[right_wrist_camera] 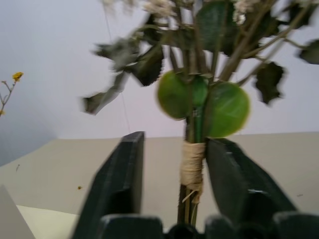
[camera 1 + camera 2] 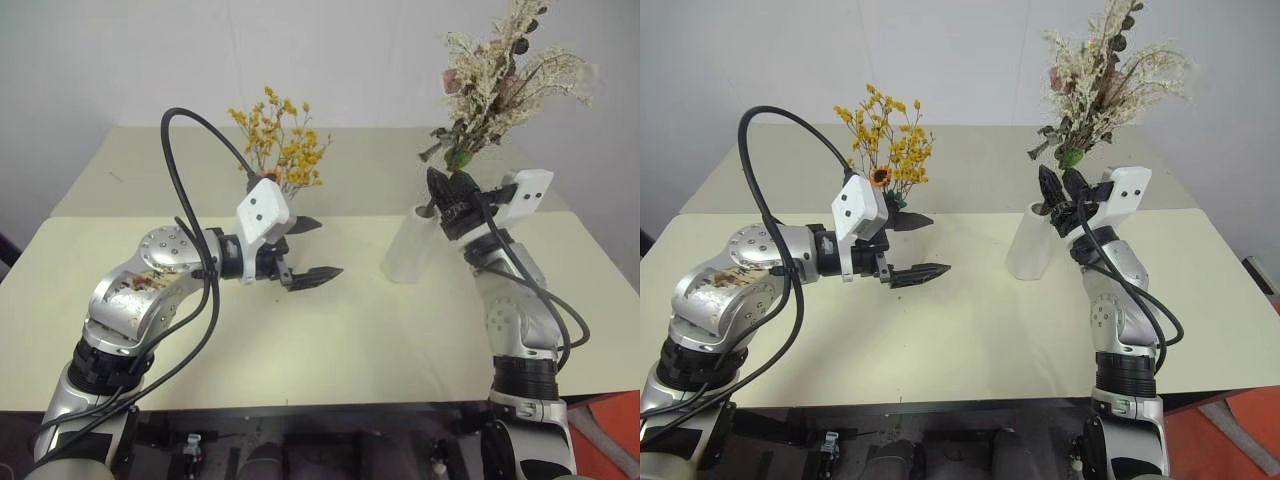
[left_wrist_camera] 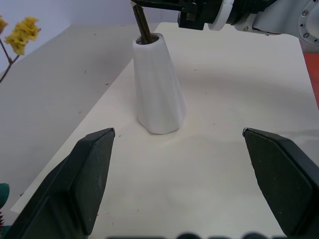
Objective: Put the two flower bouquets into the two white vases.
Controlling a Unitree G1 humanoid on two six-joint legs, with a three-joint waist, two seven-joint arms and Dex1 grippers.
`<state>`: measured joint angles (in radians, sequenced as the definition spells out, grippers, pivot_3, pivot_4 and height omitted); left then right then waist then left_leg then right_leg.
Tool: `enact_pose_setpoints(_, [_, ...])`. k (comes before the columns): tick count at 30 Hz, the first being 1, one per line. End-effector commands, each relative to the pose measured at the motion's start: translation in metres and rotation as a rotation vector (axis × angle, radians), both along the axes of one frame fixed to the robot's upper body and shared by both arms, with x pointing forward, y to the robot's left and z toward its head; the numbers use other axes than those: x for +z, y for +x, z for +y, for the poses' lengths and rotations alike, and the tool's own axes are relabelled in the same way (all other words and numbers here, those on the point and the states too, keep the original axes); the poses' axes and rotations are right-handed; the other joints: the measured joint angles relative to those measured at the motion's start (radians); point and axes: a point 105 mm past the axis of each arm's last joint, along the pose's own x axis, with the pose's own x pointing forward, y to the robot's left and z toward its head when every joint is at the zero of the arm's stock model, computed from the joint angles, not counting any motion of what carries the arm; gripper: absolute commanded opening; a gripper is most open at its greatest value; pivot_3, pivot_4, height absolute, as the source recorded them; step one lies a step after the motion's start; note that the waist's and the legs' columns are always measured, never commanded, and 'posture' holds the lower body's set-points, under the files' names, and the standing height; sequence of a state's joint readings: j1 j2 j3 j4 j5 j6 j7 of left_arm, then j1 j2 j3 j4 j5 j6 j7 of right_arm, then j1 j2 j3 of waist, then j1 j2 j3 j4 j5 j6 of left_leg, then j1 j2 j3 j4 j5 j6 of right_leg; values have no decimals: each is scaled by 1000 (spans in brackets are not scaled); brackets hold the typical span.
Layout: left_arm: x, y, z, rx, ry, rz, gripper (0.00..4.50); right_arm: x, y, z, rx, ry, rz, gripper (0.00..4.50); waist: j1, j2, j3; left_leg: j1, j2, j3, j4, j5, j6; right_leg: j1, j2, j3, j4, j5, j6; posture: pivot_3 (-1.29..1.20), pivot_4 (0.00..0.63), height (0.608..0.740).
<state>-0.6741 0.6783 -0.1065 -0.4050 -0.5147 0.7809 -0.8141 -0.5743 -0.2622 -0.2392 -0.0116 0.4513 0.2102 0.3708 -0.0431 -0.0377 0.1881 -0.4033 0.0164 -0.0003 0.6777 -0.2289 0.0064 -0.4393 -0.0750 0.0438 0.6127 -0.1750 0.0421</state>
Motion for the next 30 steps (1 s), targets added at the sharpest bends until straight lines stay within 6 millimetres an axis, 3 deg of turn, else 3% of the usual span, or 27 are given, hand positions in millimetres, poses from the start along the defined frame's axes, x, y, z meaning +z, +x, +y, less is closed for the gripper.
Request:
enact_pose_setpoints(1, [13,-3,0,-9,-17,-66,4500,13,-13,3,13,-26,-84,3612,0,0,0,0,0,0,0,0,0,0,0,0,0,0,0,0,150,740])
enact_pose_setpoints(3, [13,-3,0,-14,-17,-69,4500,11,-16,6,23,-40,-86,4353,0,0,0,0,0,0,0,0,0,0,0,0,0,0,0,0,150,740])
enact_pose_setpoints(4, [13,-4,0,-21,-19,-72,4500,11,-19,7,38,-30,-92,4474,0,0,0,0,0,0,0,0,0,0,0,0,0,0,0,0,150,740])
enact_pose_setpoints(10, [14,-4,-3,-29,-24,-76,4500,3,-33,14,73,-46,-86,4474,0,0,0,0,0,0,0,0,0,0,0,0,0,-1,1,0,150,740])
enact_pose_setpoints(15, [13,-4,-3,-34,-22,-80,4500,-1,-42,8,65,-71,-78,4474,1,0,0,0,0,0,0,0,0,0,0,0,0,-1,2,0,150,740])
enact_pose_setpoints(26, [16,-7,0,-34,-40,-76,4500,0,-78,-21,108,-170,-51,4474,5,0,0,1,0,0,0,0,0,1,0,0,0,-3,4,0,150,740])
enact_pose_setpoints(30, [21,-11,17,-2,-70,-70,4500,5,-99,-42,187,-261,-8,4474,7,0,0,1,0,0,0,0,0,1,0,0,0,-3,4,0,150,740])
